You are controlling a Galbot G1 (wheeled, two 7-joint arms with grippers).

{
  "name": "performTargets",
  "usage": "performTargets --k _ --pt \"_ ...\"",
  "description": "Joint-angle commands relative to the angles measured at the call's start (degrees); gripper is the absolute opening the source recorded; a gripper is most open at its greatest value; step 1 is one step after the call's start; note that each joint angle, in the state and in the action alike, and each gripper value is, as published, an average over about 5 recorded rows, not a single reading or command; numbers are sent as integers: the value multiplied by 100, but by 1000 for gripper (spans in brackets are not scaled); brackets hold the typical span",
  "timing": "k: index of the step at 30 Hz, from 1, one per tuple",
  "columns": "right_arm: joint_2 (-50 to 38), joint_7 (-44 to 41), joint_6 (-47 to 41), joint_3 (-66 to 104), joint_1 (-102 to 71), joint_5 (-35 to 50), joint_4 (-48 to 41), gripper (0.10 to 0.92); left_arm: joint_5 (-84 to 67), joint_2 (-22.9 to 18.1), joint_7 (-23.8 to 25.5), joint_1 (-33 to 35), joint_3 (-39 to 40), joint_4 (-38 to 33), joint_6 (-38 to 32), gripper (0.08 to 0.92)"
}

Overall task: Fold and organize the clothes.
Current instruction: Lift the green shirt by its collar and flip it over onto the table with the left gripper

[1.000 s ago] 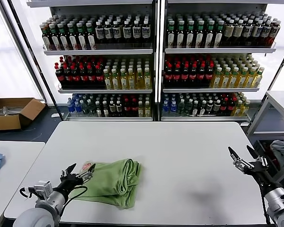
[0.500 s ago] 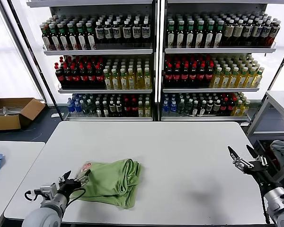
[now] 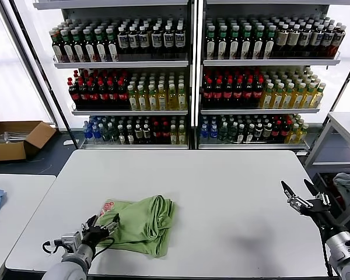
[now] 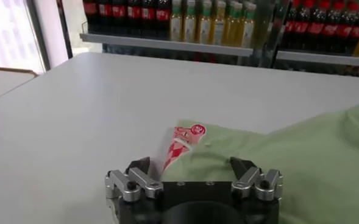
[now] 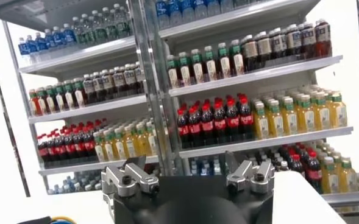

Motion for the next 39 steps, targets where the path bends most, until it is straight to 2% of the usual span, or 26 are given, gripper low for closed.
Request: performTargets --k 1,7,14,18,22,28,34,39 --pt "-5 12 8 -3 13 7 -12 823 59 -123 115 99 81 52 -74 750" --pt "-28 16 9 -23 54 15 -38 823 4 -110 162 118 75 6 -132 576" --pt "-64 16 15 -12 74 40 -76 823 -254 223 169 170 -127 -152 -184 377" --pt "-51 17 20 -9 92 50 -90 823 -507 470 154 279 -473 -363 -198 265" --pt "-38 16 26 -22 110 51 -105 823 -834 620 133 308 -1179 -551 -189 162" --pt "-28 16 31 -49 140 54 -117 823 -1236 1015 166 275 -2267 -479 -162 141" --pt "-63 23 30 -36 161 85 -109 823 -1493 1767 332 267 -3277 -105 -108 141" --pt "-57 28 26 -50 179 93 -75 823 -1692 2279 451 294 -3803 -69 54 141"
